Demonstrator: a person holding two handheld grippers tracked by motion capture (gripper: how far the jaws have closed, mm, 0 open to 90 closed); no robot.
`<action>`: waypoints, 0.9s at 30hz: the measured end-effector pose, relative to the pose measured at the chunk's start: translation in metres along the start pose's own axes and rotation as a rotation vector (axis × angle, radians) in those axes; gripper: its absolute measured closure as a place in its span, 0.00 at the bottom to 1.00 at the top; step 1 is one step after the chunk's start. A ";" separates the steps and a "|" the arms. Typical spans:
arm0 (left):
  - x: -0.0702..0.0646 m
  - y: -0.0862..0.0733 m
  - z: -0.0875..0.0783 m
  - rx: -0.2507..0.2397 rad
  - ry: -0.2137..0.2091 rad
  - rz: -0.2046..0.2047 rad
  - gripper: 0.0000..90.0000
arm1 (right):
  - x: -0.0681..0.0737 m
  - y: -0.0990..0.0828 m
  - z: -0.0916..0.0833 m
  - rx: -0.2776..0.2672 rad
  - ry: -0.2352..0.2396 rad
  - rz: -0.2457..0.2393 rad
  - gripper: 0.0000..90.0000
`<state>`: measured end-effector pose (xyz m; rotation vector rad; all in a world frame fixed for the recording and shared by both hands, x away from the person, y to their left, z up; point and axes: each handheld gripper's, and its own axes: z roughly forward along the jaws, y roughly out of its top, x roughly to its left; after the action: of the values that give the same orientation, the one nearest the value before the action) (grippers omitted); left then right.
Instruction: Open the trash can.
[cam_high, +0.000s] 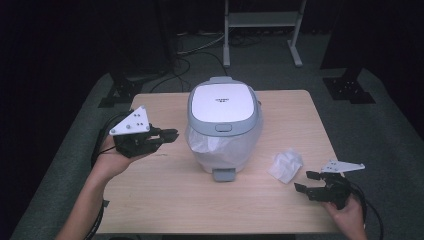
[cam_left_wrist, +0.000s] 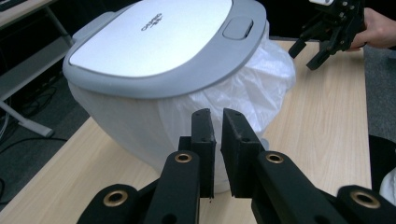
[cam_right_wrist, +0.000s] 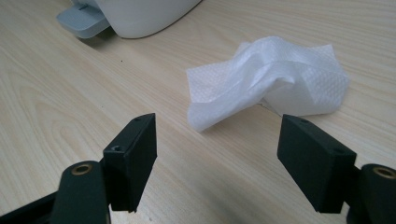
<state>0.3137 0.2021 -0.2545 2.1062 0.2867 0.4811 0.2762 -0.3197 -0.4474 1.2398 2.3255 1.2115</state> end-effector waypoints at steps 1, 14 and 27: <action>0.000 0.002 0.001 0.000 -0.001 0.005 0.92 | 0.000 0.000 0.000 0.002 0.000 -0.001 0.30; 0.001 0.028 0.016 0.006 -0.045 0.035 0.92 | 0.000 0.000 0.001 0.003 0.005 -0.005 0.30; 0.001 0.050 0.034 0.019 -0.081 0.067 0.92 | 0.000 0.000 0.000 0.001 0.005 -0.005 0.30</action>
<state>0.3310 0.1501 -0.2296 2.1532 0.1756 0.4325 0.2766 -0.3199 -0.4478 1.2319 2.3316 1.2140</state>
